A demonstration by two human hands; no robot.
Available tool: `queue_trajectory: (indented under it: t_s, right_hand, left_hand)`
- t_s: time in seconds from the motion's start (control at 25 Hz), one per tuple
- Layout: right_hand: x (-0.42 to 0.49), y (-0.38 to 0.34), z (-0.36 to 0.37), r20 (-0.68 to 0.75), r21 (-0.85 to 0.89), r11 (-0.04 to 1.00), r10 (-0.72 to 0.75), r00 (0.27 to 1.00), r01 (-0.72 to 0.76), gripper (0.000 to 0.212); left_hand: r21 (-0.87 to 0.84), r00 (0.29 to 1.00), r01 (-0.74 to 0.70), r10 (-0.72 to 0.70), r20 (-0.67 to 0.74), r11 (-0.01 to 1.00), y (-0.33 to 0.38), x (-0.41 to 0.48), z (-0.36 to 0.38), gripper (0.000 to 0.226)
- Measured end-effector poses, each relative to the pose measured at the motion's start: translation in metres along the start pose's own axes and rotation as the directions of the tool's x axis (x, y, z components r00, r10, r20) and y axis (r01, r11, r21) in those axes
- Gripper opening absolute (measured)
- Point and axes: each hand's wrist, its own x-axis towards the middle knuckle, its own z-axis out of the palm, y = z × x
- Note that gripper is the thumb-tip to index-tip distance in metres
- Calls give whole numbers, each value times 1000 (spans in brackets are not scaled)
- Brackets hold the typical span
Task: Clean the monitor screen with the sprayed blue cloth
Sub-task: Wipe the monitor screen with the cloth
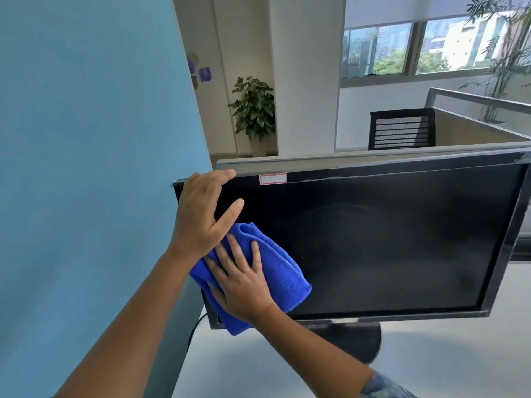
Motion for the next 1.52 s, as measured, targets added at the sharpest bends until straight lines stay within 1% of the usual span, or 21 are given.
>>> queue_trajectory:
  t_s: [0.12,0.24,0.32,0.4,0.48,0.56,0.64,0.72,0.8,0.84,1.0,1.2,1.28,1.32,1.36,1.48,1.52]
  right_hand:
    - [-21,-19,14,44,28,1000,-14,999,13,56]
    - [-49,-28,25,105,18,999,-29,994,27,56]
    - [-77,-29,32,193,-14,996,-85,978,89,56]
    - [-105,-27,35,300,-46,985,-146,943,167,59]
    - [-120,-23,33,362,-53,982,-153,919,184,63]
    - [-128,-16,29,345,-52,991,-94,934,120,61]
    - [-136,-6,22,263,-47,999,18,965,-6,55]
    - [-150,11,16,161,-51,989,144,976,-137,48]
    - [-169,35,10,61,-81,962,267,962,-262,39]
    - [-179,48,6,18,-104,942,323,946,-319,39]
    - [-217,106,-10,-77,-164,860,478,875,-484,37]
    - [-260,175,-28,-138,-233,715,646,751,-659,39]
    - [-271,197,-39,-159,-236,643,714,682,-728,40]
    - [-274,206,-44,-165,-233,595,755,634,-769,40]
    - [-275,214,-50,-171,-217,534,803,570,-817,39]
    - [-271,229,-64,-186,-65,298,934,305,-952,38]
    - [-268,230,-66,-172,-18,242,955,242,-970,35]
  left_hand:
    - [3,1000,10,-10,16,1000,-3,-2,-2,46]
    - [9,1000,13,-13,21,1000,-2,-1,-1,47]
    - [4,1000,19,-19,11,1000,0,-1,0,47]
    - [0,1000,29,-29,3,1000,1,-1,1,47]
    - [2,1000,30,-30,2,1000,2,-3,0,47]
    - [0,1000,22,-22,4,1000,1,-3,-1,47]
    - [4,1000,23,-23,1,1000,2,-3,0,47]
    - [1,1000,27,-27,-14,1000,3,-4,1,47]
    - [-2,999,28,-28,-32,1000,3,-4,3,47]
    - [-1,999,24,-24,-40,1000,3,-4,4,47]
    - [1,998,5,-5,-63,1000,3,-2,6,45]
    - [9,998,-2,3,-65,1000,0,-3,8,45]
    - [11,998,-5,6,-66,1000,-1,-3,8,45]
    - [12,998,-8,9,-70,1000,-1,-2,8,44]
    - [14,997,-11,12,-74,1000,0,-3,8,44]
    - [10,997,-8,9,-77,1000,-1,-2,9,44]
    - [8,997,-7,7,-76,1000,-1,-2,9,45]
